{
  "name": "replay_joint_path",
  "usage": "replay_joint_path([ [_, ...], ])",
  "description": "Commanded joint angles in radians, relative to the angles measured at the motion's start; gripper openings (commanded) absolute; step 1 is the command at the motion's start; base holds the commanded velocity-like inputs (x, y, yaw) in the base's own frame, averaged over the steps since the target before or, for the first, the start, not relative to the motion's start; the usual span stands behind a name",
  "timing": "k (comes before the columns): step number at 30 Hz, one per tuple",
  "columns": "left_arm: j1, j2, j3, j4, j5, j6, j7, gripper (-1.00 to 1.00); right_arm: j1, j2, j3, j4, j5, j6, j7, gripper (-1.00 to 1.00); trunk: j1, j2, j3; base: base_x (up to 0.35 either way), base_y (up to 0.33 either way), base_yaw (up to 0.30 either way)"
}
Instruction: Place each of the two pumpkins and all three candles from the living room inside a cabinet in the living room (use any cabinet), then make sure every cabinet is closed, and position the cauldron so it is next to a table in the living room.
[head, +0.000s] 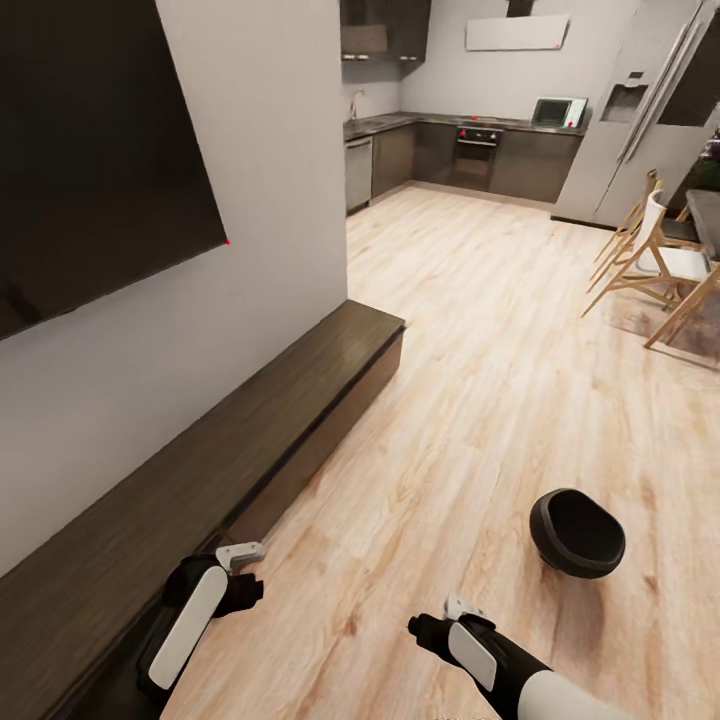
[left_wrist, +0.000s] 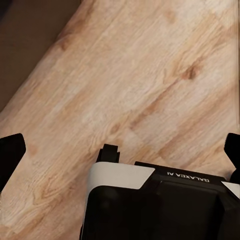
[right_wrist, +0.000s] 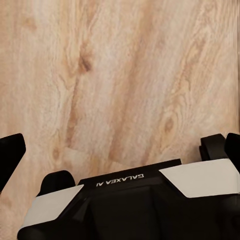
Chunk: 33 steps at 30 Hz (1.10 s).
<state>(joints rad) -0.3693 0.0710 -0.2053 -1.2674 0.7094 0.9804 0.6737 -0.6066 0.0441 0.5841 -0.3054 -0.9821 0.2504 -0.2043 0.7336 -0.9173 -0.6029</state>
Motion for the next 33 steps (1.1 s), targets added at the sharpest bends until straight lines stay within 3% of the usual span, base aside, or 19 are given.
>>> replay_joint_path([
  [1,0.0,0.001,-0.002,-0.001,0.01,0.001,0.01,1.0,-0.001,-0.001,0.007,-0.001,-0.007,0.003,-0.007,1.0,0.0,-0.001,0.0,0.0,0.0,-0.24],
  [10,-0.001,0.001,-0.003,0.0,0.009,0.001,0.01,1.0,-0.001,-0.001,0.007,0.005,-0.035,0.002,-0.006,1.0,0.0,-0.001,0.003,0.0,0.0,-0.254],
  [25,0.0,0.0,-0.003,0.002,0.01,0.001,0.01,1.0,-0.001,-0.001,0.007,0.009,-0.042,0.001,-0.006,1.0,0.0,-0.001,0.004,0.0,0.0,-0.254],
  [28,0.0,0.001,-0.003,0.002,0.01,0.001,0.01,1.0,-0.001,-0.001,0.007,0.009,-0.072,0.001,-0.005,1.0,0.0,-0.001,0.004,0.0,0.0,-0.234],
  [33,-0.001,0.0,-0.003,0.002,0.01,0.001,0.01,1.0,-0.001,-0.001,0.007,0.016,-0.085,0.001,-0.003,1.0,0.0,-0.001,0.004,0.0,0.0,-0.25],
])
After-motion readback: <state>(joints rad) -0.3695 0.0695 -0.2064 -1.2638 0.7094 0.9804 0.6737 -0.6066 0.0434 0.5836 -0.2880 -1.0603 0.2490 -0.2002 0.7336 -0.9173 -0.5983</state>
